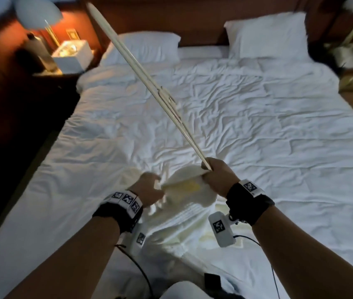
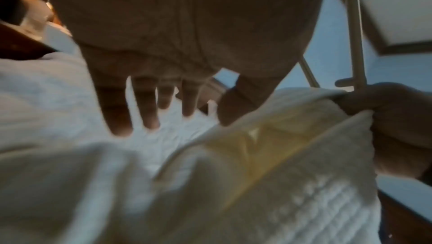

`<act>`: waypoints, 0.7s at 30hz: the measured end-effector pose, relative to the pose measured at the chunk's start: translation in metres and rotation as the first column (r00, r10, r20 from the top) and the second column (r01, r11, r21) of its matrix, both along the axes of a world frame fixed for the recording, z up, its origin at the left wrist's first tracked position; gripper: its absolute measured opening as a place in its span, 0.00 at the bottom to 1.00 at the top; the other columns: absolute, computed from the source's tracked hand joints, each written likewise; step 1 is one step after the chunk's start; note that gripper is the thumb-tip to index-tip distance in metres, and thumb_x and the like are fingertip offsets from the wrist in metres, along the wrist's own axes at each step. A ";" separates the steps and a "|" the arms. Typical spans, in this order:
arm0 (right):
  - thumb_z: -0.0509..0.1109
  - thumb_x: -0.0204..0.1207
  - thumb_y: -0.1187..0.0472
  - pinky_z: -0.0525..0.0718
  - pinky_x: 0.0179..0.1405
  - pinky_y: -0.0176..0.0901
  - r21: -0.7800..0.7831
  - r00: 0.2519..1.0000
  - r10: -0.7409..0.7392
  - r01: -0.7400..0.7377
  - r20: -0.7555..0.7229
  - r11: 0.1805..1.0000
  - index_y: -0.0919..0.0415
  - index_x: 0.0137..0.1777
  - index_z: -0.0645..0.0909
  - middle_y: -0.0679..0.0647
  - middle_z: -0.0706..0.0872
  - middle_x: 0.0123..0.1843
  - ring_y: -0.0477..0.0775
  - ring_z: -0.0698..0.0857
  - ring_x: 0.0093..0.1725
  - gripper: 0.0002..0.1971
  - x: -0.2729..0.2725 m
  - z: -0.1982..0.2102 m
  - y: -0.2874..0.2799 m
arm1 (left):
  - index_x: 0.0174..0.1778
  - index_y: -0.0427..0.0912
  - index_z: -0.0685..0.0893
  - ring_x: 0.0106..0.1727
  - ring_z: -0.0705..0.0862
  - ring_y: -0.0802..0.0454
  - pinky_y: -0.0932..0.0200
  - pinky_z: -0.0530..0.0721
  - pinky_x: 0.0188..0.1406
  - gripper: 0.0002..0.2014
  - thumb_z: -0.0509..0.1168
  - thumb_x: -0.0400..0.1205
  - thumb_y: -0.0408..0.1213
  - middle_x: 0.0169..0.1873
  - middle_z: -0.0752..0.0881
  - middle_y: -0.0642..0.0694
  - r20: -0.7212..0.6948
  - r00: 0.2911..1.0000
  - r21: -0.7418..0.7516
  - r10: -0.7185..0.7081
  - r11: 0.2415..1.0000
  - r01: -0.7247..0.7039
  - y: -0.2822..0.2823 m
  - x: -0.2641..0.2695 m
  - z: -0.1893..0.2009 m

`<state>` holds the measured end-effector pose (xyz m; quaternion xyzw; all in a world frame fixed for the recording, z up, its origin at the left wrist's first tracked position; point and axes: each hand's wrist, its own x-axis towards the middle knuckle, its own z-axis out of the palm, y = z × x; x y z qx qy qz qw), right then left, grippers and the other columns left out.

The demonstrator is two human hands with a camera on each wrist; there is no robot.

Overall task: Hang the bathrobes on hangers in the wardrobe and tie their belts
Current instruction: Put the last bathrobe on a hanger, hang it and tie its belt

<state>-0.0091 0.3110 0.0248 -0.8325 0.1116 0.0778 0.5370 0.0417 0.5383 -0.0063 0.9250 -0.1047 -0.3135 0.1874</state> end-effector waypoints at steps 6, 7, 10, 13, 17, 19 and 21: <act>0.60 0.51 0.66 0.65 0.32 0.45 0.030 0.975 0.037 -0.045 0.221 0.999 0.49 0.22 0.68 0.46 0.67 0.26 0.50 0.67 0.31 0.10 -0.022 0.108 -0.019 | 0.51 0.53 0.82 0.50 0.85 0.47 0.52 0.82 0.48 0.10 0.67 0.78 0.52 0.45 0.87 0.50 0.332 0.942 -0.424 0.043 0.899 0.108 -0.056 -0.018 0.086; 0.60 0.50 0.66 0.65 0.32 0.45 0.017 0.964 0.005 -0.010 0.265 1.000 0.50 0.21 0.68 0.47 0.67 0.26 0.50 0.67 0.31 0.09 -0.024 0.126 -0.030 | 0.46 0.52 0.82 0.44 0.85 0.50 0.55 0.79 0.43 0.06 0.66 0.80 0.49 0.39 0.86 0.52 0.369 0.927 -0.466 0.062 0.875 0.128 -0.062 -0.020 0.099; 0.61 0.51 0.63 0.65 0.30 0.44 -0.095 0.929 -0.087 0.129 0.361 0.987 0.55 0.26 0.68 0.50 0.69 0.25 0.51 0.68 0.29 0.05 -0.032 0.169 -0.077 | 0.40 0.50 0.82 0.33 0.81 0.57 0.63 0.72 0.35 0.05 0.67 0.82 0.40 0.30 0.81 0.56 0.489 0.862 -0.576 0.135 0.792 0.203 -0.069 -0.023 0.145; 0.62 0.52 0.60 0.67 0.29 0.43 -0.175 0.921 -0.133 0.209 0.365 0.962 0.56 0.27 0.70 0.49 0.71 0.23 0.53 0.71 0.27 0.04 -0.043 0.194 -0.115 | 0.33 0.42 0.81 0.25 0.72 0.61 0.65 0.69 0.28 0.12 0.68 0.82 0.41 0.23 0.75 0.57 0.564 0.822 -0.599 0.075 0.723 0.345 -0.077 -0.031 0.206; 0.62 0.54 0.59 0.67 0.28 0.42 -0.170 0.903 -0.165 0.249 0.397 0.954 0.56 0.28 0.71 0.49 0.71 0.23 0.53 0.72 0.26 0.03 -0.054 0.200 -0.126 | 0.48 0.42 0.88 0.41 0.85 0.42 0.45 0.84 0.51 0.24 0.69 0.72 0.62 0.41 0.88 0.40 0.417 0.907 -0.686 0.068 0.678 0.264 -0.088 -0.035 0.244; 0.63 0.55 0.58 0.67 0.27 0.43 -0.144 0.905 -0.163 0.236 0.393 0.961 0.56 0.28 0.71 0.49 0.72 0.24 0.52 0.71 0.26 0.04 -0.062 0.190 -0.127 | 0.50 0.46 0.89 0.54 0.86 0.36 0.36 0.77 0.66 0.25 0.70 0.68 0.63 0.50 0.90 0.37 0.323 0.937 -0.742 0.133 0.650 0.164 -0.094 -0.044 0.237; 0.65 0.57 0.54 0.69 0.28 0.44 -0.147 0.920 -0.159 0.224 0.359 0.964 0.59 0.34 0.76 0.51 0.75 0.27 0.52 0.74 0.28 0.09 -0.070 0.168 -0.129 | 0.49 0.47 0.90 0.56 0.87 0.42 0.37 0.77 0.68 0.20 0.71 0.70 0.59 0.49 0.91 0.43 0.285 0.938 -0.778 0.199 0.619 0.105 -0.100 -0.055 0.226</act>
